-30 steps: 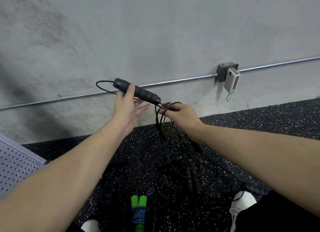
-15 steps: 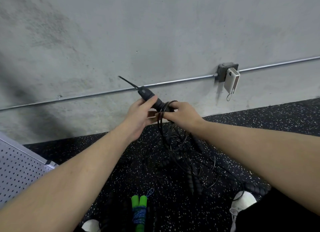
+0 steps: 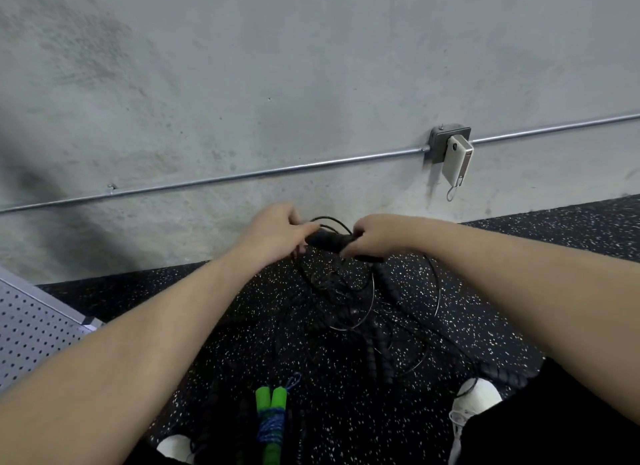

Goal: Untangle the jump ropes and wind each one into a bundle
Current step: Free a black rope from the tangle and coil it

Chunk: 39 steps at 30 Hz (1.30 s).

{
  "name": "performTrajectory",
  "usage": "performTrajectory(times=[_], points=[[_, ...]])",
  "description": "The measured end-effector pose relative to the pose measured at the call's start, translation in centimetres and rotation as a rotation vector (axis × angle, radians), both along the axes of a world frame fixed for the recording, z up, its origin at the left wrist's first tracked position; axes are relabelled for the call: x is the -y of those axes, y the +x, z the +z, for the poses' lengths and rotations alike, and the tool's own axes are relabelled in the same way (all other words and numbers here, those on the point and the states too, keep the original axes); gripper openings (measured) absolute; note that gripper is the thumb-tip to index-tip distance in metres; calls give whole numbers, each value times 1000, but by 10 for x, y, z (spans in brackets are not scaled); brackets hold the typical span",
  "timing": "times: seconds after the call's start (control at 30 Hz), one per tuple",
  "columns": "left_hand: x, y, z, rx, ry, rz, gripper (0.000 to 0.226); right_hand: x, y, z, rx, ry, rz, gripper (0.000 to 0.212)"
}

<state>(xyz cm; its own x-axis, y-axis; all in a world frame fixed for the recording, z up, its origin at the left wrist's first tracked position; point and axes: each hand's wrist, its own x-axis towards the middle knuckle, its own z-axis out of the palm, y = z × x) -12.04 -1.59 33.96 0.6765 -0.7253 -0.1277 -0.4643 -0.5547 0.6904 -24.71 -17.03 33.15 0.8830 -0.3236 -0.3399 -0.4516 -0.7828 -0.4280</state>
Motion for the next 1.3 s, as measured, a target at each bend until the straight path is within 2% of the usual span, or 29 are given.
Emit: performTrajectory(times=[0.03,0.07,0.13,0.27,0.5,0.67,0.73,0.87,0.97,1.03,1.17,1.3], points=[[-2,3,0,101,-15,18,21,4,-7,0,-69,7,35,30],[-4,7,-1,91,-62,51,18,8,-15,1,-101,37,74,31],[-10,20,-9,-77,-214,186,14,16,-28,9,-72,118,125,26],[-18,45,-31,-338,-449,455,18,45,-49,28,36,275,43,24],[-12,59,-38,-426,-592,592,14,88,-93,35,-143,232,-59,33],[-13,75,-44,-700,-759,840,16,101,-108,48,44,-74,-311,31],[-17,78,-47,-761,-773,876,20,106,-116,40,146,-109,-424,30],[-14,71,-51,-758,-725,834,22,118,-132,27,598,194,-744,22],[-7,63,-50,-790,-738,773,19,131,-142,31,751,318,-879,15],[-2,58,-45,-821,-751,681,23,133,-147,28,652,307,-843,18],[9,47,-34,-870,-813,562,20,128,-153,13,350,196,-614,20],[18,43,-24,-918,-845,499,17,124,-144,9,257,219,-515,40]])
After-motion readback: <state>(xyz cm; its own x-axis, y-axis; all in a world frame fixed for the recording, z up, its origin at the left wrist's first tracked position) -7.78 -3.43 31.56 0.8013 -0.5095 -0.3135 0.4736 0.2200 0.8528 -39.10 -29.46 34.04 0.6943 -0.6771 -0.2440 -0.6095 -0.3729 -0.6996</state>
